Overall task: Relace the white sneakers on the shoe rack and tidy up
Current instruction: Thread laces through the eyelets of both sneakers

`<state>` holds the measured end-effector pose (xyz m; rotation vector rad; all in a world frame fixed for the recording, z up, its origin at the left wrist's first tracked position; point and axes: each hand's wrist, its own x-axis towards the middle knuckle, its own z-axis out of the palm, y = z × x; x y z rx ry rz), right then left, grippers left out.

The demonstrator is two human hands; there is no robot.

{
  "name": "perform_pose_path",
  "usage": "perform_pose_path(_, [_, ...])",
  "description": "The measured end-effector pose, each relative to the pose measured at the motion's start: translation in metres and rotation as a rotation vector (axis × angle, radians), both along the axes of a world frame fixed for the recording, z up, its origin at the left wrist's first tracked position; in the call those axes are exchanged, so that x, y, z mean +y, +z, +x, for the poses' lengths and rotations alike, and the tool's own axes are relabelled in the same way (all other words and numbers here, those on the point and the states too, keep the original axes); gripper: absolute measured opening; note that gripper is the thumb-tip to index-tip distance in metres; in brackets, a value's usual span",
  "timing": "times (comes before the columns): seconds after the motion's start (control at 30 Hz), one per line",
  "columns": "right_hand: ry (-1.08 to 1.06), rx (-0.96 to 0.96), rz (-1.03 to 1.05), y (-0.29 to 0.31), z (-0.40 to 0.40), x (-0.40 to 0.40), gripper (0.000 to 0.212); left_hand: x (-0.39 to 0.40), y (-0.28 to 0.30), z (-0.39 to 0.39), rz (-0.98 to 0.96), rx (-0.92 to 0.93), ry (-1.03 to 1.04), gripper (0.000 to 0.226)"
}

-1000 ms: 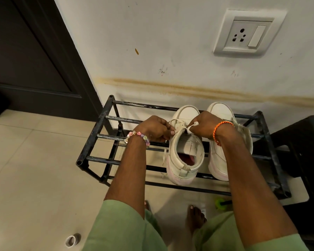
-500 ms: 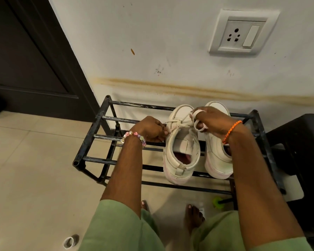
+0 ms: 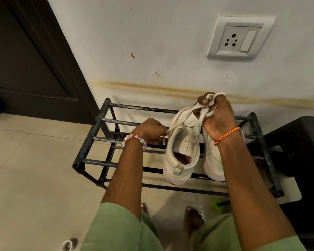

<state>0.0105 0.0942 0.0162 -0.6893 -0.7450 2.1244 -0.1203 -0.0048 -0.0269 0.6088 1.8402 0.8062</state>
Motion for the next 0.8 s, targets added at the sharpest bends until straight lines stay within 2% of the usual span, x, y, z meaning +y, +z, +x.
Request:
perform_pose_path(0.07, [-0.056, -0.026, -0.080, -0.009, -0.001, -0.001, 0.037, 0.000, 0.002, 0.001, -0.001, 0.000, 0.003, 0.009])
perform_pose_path(0.17, [-0.113, -0.175, -0.094, -0.017, 0.001, -0.002, 0.035, 0.001, 0.009, 0.006, 0.043, -0.024, -0.007, 0.008])
perform_pose_path(0.27, [-0.172, -0.395, 0.047, -0.021, 0.000, -0.003, 0.031, 0.004, 0.016, 0.013, 0.053, -0.014, -0.066, 0.037])
perform_pose_path(0.33, [-0.163, -0.485, 0.086, -0.024, -0.002, -0.004, 0.031, 0.006, 0.020, 0.020, 0.034, 0.036, -0.123, 0.044])
perform_pose_path(0.4, [-0.131, -0.499, 0.050, -0.023, -0.002, -0.004, 0.032, 0.007, 0.018, 0.024, 0.028, 0.070, -0.132, 0.042])
perform_pose_path(0.5, [-0.018, -0.371, -0.089, -0.011, 0.003, 0.001, 0.033, 0.009, 0.016, 0.026, 0.022, 0.115, -0.111, 0.035])
perform_pose_path(0.57, [0.039, -0.348, -0.100, -0.002, 0.007, 0.003, 0.033, 0.010, 0.017, 0.029, 0.013, 0.177, -0.115, 0.032])
perform_pose_path(0.7, [0.009, -0.558, 0.113, 0.002, 0.012, -0.007, 0.030, 0.008, 0.028, 0.035, 0.099, 0.321, -0.102, 0.023])
perform_pose_path(0.8, [0.189, -0.749, 0.404, 0.019, 0.023, -0.022, 0.024, 0.001, 0.048, 0.028, 0.292, 0.406, 0.024, 0.021])
